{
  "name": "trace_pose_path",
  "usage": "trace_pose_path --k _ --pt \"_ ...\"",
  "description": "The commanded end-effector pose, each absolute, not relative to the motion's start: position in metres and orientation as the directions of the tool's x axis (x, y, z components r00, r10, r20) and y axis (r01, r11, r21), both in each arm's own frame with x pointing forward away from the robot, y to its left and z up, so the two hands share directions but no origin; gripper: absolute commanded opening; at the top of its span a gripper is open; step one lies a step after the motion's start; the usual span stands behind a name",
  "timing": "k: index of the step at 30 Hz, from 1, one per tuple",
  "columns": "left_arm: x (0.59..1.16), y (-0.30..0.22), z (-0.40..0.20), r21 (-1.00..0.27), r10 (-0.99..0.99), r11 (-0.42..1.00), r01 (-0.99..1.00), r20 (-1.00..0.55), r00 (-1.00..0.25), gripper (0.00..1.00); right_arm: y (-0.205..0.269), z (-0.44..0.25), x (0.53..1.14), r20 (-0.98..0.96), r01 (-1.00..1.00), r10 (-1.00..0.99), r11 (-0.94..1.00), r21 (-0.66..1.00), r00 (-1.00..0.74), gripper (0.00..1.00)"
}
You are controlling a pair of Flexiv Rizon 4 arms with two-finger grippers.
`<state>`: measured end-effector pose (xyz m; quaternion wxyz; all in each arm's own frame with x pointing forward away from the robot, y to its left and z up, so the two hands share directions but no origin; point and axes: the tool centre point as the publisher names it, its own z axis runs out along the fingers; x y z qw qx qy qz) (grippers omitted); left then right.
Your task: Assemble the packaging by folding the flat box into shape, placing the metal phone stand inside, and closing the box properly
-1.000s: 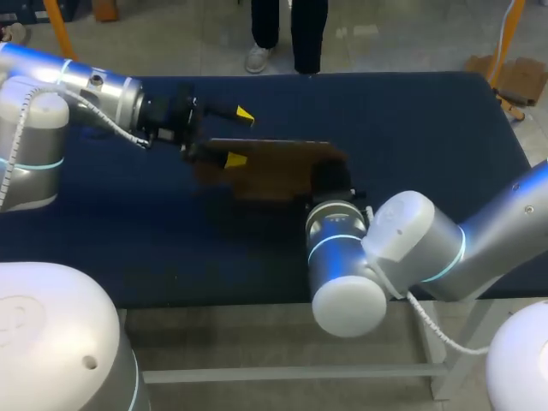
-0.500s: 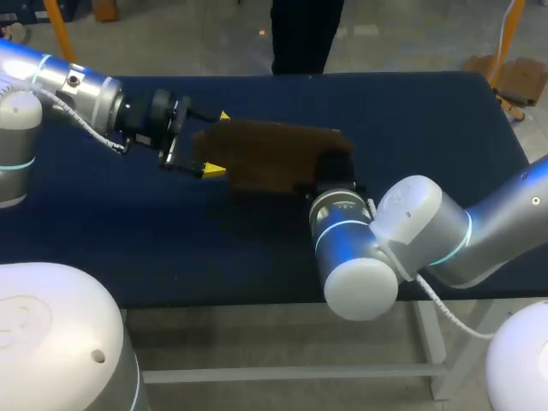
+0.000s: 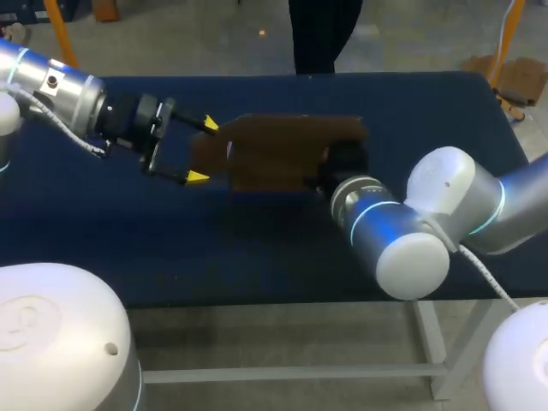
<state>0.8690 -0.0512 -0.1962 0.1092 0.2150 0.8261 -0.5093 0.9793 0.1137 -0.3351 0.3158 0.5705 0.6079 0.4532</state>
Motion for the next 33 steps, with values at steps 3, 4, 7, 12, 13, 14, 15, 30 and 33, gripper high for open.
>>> trace_pose_path --k 3,4,7,12,13,14,15,30,33 --pt "0.861 -0.039 -0.191 -0.781 0.221 0.416 0.466 -0.41 -0.885 1.0 0.112 -0.335 0.981 0.213 0.431 0.913 -0.046 0.901 -0.347 0.0" --pt "0.862 -0.037 -0.191 -0.781 0.22 0.416 0.466 -0.411 -0.885 1.0 0.113 -0.335 0.98 0.21 0.438 0.911 -0.037 0.898 -0.355 0.0" --pt "0.863 -0.03 -0.189 -0.777 0.221 0.423 0.466 -0.411 -0.885 1.0 0.115 -0.336 0.978 0.212 0.449 0.905 -0.026 0.893 -0.37 0.0" --pt "0.864 -0.018 -0.185 -0.767 0.225 0.439 0.468 -0.41 -0.884 1.0 0.117 -0.336 0.974 0.228 0.457 0.892 -0.028 0.889 -0.389 0.0" --pt "0.864 -0.015 -0.185 -0.765 0.225 0.443 0.469 -0.411 -0.883 1.0 0.117 -0.336 0.973 0.236 0.458 0.887 -0.031 0.888 -0.396 0.0" --pt "0.864 -0.013 -0.184 -0.762 0.224 0.446 0.469 -0.412 -0.883 1.0 0.117 -0.335 0.972 0.237 0.462 0.887 -0.03 0.886 -0.396 0.0" --pt "0.864 -0.011 -0.184 -0.761 0.224 0.448 0.469 -0.412 -0.883 1.0 0.117 -0.335 0.972 0.243 0.471 0.882 -0.028 0.882 -0.404 0.0" --pt "0.863 0.017 -0.182 -0.747 0.243 0.474 0.465 -0.397 -0.885 1.0 0.117 -0.341 0.963 0.339 0.517 0.804 -0.047 0.855 -0.488 0.0" --pt "0.863 0.02 -0.181 -0.747 0.245 0.477 0.463 -0.392 -0.887 1.0 0.117 -0.341 0.961 0.344 0.516 0.798 -0.048 0.855 -0.495 0.0"
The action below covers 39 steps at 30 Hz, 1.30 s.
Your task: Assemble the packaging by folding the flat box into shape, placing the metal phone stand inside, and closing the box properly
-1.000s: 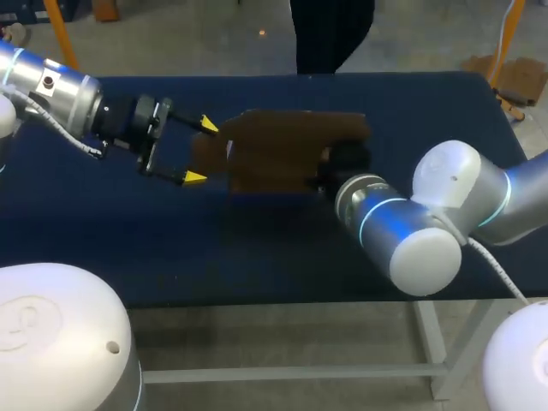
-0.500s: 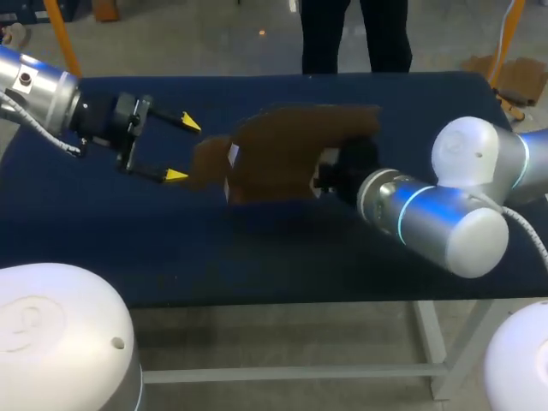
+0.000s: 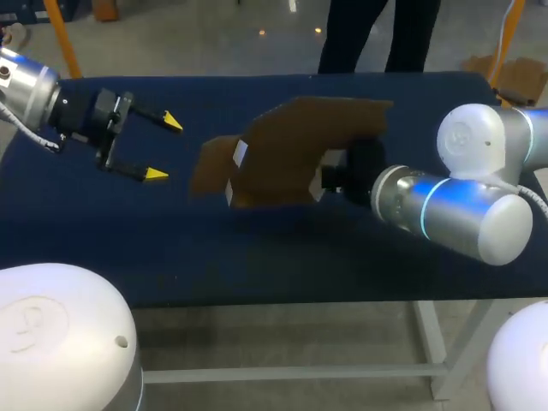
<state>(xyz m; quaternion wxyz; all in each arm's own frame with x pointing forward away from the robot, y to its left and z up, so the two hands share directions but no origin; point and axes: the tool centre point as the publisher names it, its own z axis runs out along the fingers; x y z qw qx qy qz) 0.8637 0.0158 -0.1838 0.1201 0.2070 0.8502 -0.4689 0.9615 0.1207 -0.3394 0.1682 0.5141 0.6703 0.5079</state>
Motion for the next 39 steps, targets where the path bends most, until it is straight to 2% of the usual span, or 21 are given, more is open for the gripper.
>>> trace_pose_path --k 1,14,20,34,39 --pt "0.863 0.021 -0.18 -0.747 0.246 0.479 0.461 -0.39 -0.887 1.0 0.118 -0.341 0.96 0.344 0.515 0.796 -0.048 0.856 -0.498 0.0" --pt "0.871 0.04 -0.175 -0.755 0.262 0.488 0.438 -0.352 -0.899 1.0 0.117 -0.33 0.96 0.441 0.564 0.676 -0.045 0.825 -0.591 0.0" --pt "0.875 0.046 -0.171 -0.756 0.265 0.495 0.429 -0.338 -0.903 1.0 0.119 -0.327 0.96 0.498 0.636 0.688 -0.069 0.769 -0.528 0.0" --pt "0.875 0.046 -0.171 -0.756 0.265 0.495 0.429 -0.338 -0.903 1.0 0.119 -0.327 0.96 0.498 0.636 0.688 -0.069 0.769 -0.528 0.0" --pt "0.877 0.054 -0.167 -0.757 0.27 0.499 0.421 -0.326 -0.906 1.0 0.117 -0.328 0.962 0.561 0.681 0.629 -0.068 0.729 -0.538 0.0"
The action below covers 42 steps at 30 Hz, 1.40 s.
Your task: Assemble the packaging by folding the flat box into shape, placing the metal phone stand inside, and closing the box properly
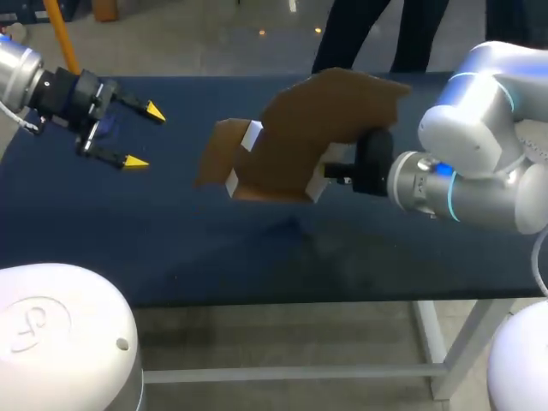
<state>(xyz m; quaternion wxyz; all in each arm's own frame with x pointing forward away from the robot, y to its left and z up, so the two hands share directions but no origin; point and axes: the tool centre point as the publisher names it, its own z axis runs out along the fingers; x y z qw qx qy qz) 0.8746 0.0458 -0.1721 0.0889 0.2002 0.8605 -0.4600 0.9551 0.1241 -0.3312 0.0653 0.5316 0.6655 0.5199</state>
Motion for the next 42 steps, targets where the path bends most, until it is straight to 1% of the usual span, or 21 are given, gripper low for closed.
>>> trace_pose_path --k 1,7,12,21,30,42 --pt "0.878 0.056 -0.167 -0.758 0.269 0.499 0.42 -0.325 -0.906 1.0 0.115 -0.328 0.963 0.568 0.691 0.627 -0.065 0.72 -0.533 0.0" --pt "0.881 0.063 -0.169 -0.769 0.25 0.506 0.39 -0.303 -0.92 1.0 0.102 -0.321 0.966 0.599 0.76 0.636 -0.03 0.65 -0.487 0.0" --pt "0.882 0.061 -0.17 -0.772 0.25 0.506 0.385 -0.296 -0.922 1.0 0.099 -0.316 0.965 0.615 0.806 0.643 0.007 0.592 -0.457 0.0" --pt "0.883 0.061 -0.167 -0.776 0.251 0.508 0.374 -0.281 -0.926 1.0 0.095 -0.31 0.96 0.681 0.867 0.598 0.046 0.497 -0.422 0.0" --pt "0.884 0.06 -0.168 -0.783 0.247 0.504 0.365 -0.274 -0.929 1.0 0.09 -0.318 0.953 0.668 0.923 0.656 0.119 0.367 -0.351 0.0" --pt "0.888 0.055 -0.171 -0.786 0.273 0.493 0.373 -0.267 -0.924 1.0 0.088 -0.32 0.949 0.57 0.94 0.749 0.243 0.238 -0.337 0.0"
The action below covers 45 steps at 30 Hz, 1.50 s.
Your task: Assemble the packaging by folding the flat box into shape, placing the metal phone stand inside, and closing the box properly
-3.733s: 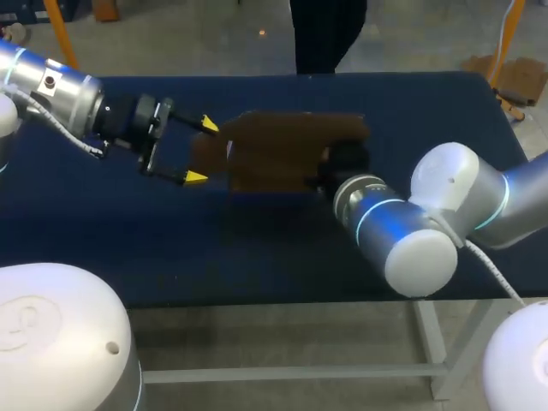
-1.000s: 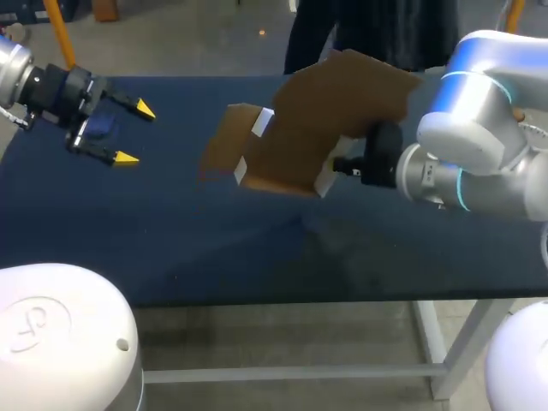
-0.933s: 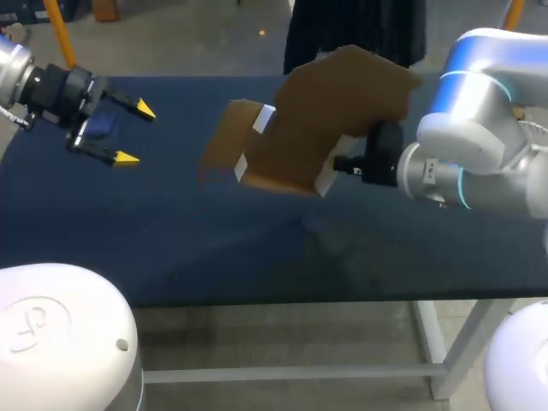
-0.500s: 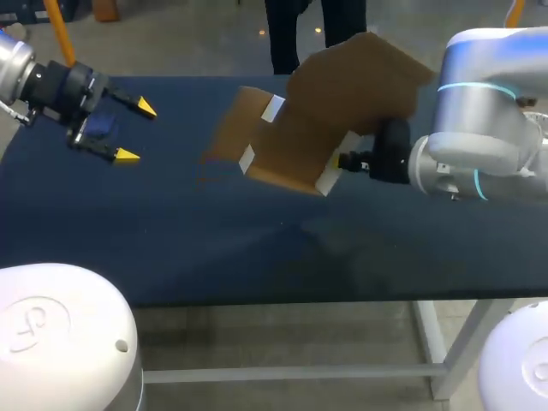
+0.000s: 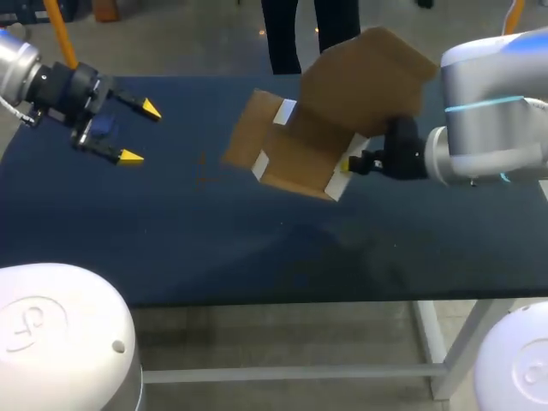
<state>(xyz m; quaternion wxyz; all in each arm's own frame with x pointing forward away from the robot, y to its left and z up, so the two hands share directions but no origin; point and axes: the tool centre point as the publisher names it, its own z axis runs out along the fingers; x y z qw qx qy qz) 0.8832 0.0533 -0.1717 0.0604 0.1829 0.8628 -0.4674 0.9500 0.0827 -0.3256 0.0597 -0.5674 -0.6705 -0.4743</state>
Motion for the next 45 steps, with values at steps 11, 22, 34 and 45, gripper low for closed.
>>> trace_pose_path --k 11,22,34,45 --pt "0.886 0.057 -0.176 -0.792 0.276 0.482 0.374 -0.268 -0.923 1.0 0.084 -0.328 0.95 0.513 0.953 0.804 0.277 0.127 -0.302 0.0" --pt "0.885 0.064 -0.182 -0.787 0.306 0.481 0.387 -0.263 -0.915 1.0 0.067 -0.338 0.943 0.304 0.97 0.923 0.241 0.023 -0.237 0.0" --pt "0.895 0.064 -0.185 -0.762 0.379 0.448 0.468 -0.312 -0.871 1.0 0.067 -0.338 0.943 0.304 0.97 0.923 0.241 0.023 -0.237 0.0" --pt "0.897 0.068 -0.187 -0.705 0.348 0.554 0.442 -0.285 -0.893 1.0 0.074 -0.343 0.937 0.211 0.987 0.974 0.112 -0.116 -0.085 0.0"
